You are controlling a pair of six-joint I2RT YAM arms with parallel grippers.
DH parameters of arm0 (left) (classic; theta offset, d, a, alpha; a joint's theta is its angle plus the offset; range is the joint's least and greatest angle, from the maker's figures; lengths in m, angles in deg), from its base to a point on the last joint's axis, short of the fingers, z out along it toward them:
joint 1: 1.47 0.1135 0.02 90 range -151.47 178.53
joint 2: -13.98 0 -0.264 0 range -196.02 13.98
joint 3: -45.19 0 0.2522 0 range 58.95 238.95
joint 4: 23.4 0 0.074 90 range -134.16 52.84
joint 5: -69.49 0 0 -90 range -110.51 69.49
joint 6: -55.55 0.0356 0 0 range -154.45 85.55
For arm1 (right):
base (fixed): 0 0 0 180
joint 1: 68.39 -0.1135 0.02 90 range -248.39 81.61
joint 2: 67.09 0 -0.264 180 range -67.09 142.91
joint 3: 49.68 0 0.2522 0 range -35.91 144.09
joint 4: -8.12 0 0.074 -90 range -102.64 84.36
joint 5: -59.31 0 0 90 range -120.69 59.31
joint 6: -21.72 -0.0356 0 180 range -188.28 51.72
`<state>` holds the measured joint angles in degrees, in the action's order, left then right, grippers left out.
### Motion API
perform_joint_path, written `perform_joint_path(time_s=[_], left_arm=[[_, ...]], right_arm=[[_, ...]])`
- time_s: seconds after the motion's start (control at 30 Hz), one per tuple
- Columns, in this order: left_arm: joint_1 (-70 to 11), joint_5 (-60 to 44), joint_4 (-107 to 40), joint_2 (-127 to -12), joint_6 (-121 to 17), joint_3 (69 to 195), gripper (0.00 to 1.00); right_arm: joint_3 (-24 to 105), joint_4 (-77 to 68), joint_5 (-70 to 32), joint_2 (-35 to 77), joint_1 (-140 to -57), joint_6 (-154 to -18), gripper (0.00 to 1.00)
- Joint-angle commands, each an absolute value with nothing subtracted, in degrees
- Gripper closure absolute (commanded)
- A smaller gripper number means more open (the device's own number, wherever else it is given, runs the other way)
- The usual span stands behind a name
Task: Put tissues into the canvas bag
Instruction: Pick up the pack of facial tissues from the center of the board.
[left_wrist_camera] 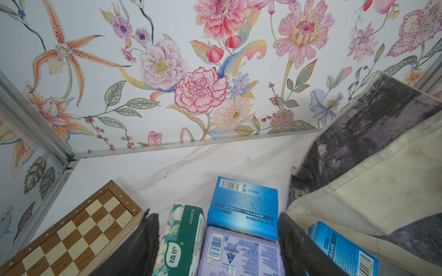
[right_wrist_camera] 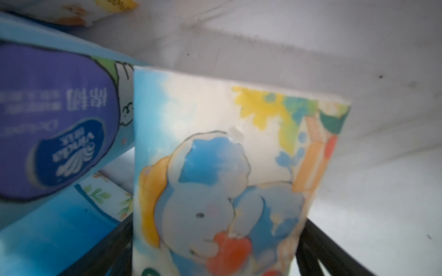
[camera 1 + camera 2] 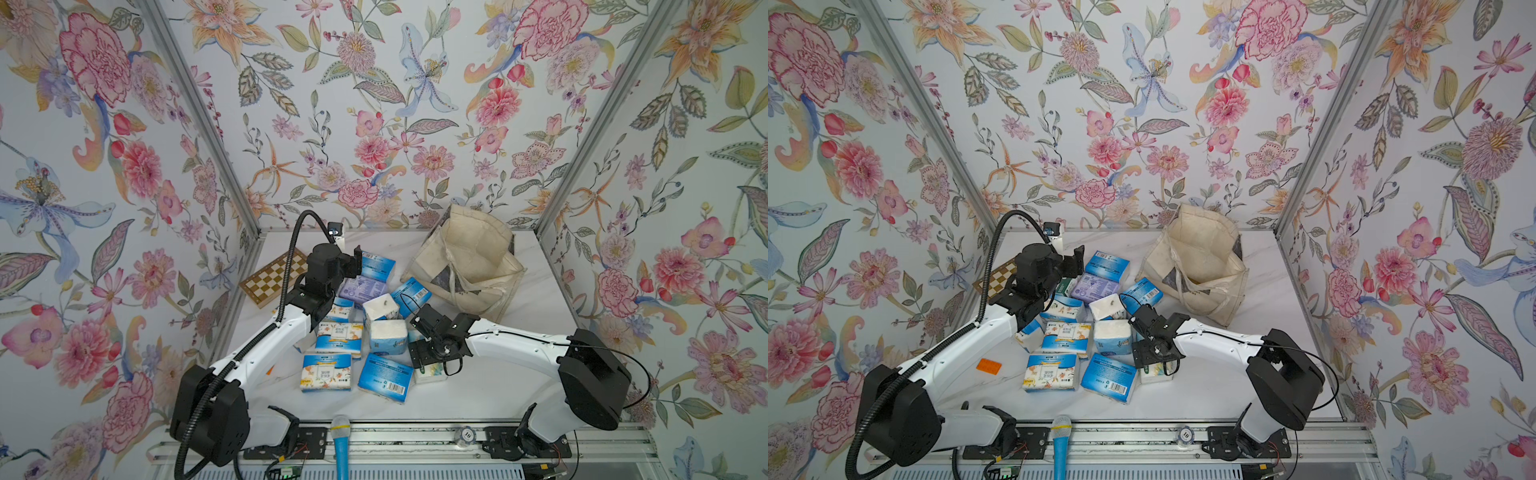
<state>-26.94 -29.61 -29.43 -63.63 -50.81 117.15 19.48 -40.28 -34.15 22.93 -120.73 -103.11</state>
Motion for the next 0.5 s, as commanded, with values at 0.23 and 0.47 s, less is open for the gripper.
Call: perform_joint_path(time_s=[0.23,0.47], left_arm=[[-27.3,-27.9,-28.8,-64.5,-50.9,119.4,0.22],[-27.3,-27.0,-29.6,-63.9,-50.7,121.4,0.22]], right_arm=[[20.4,-39.9,-33.2,20.0,-120.4,-101.6,0.27],[27.3,-40.3,-31.7,10.1,-119.9,-96.2,0.31]])
